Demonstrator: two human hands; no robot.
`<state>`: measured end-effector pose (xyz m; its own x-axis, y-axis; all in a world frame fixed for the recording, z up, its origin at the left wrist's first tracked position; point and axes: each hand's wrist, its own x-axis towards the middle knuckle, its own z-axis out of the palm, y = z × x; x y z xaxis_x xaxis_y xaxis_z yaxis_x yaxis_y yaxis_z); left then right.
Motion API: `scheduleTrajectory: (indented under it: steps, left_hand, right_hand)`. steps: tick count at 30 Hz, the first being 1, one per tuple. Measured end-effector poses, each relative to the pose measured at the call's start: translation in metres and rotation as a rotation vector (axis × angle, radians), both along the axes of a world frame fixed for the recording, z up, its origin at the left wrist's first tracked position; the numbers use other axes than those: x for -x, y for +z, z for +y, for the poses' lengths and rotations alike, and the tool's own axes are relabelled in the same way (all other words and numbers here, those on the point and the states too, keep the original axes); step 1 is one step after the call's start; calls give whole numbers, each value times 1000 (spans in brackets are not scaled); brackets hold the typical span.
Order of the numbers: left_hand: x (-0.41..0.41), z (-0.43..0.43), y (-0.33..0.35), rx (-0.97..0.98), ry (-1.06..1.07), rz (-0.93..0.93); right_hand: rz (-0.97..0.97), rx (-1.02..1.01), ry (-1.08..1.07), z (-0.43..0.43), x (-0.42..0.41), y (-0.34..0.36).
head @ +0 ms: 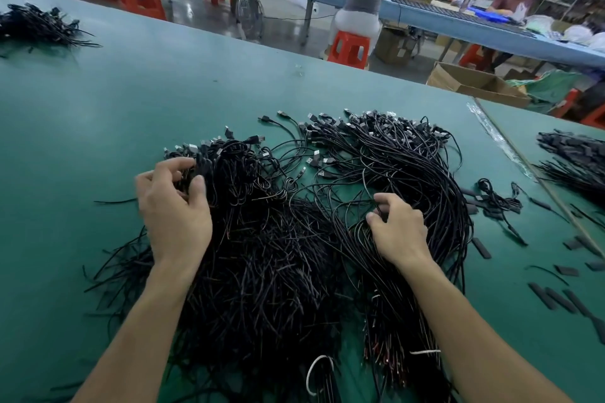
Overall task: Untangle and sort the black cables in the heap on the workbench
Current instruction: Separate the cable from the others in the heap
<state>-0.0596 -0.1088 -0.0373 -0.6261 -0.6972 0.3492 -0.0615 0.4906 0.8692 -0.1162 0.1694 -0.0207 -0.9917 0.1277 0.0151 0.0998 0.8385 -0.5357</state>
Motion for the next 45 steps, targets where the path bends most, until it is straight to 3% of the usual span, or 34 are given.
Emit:
scheduleTrajectory:
  steps: [3, 6, 8, 12, 15, 18, 21, 24, 27, 30, 32, 34, 36, 38, 41, 45]
  left_hand:
    - [-4, 6, 6, 107, 1, 55]
    - [-7, 21, 13, 252, -138, 97]
    - [-9, 32, 15, 312, -335, 100]
    - [-10, 51, 5, 276, -803, -73]
    - [-12, 57, 1, 141, -935, -37]
    - [-10, 50, -2, 100, -881, 69]
    - [-4, 39, 6, -236, -541, 173]
    - [-1, 25, 12, -306, -255, 280]
    - [-4, 19, 16, -248, -188, 340]
    - [-7, 26, 19, 48, -300, 280]
    - [-9, 37, 17, 236, -451, 150]
    - [-12, 47, 15, 469, -509, -30]
    - [-15, 52, 13, 571, -538, -193]
    - [-17, 54, 12, 570, -593, -257]
    - [-21, 55, 19, 517, -674, -202]
    - [-22, 56, 27, 282, -761, -95]
  right_hand:
    - [72, 154, 12, -8, -7, 10]
    - [-5, 367, 76, -23, -16, 27]
    - [-107, 492, 244, -39, -28, 39]
    - [-189, 681, 610, -65, -59, 64]
    - [-188, 600, 872, -70, -76, 82]
    - [-202, 542, 926, -65, -82, 87]
    - [-31, 428, 702, -48, -73, 81]
    - [102, 105, 341, -26, -55, 66]
    - [101, -195, 58, -4, -42, 52]
    - [28, -501, 27, 6, -40, 44]
    - [52, -583, 92, 5, -41, 41]
    - [160, -400, 286, -4, -45, 44]
    - [195, -96, 484, -19, -51, 52]
    - [161, 66, 601, -31, -56, 56]
    - [128, -20, 736, -43, -61, 51]
    - [190, 225, 659, -44, -62, 45]
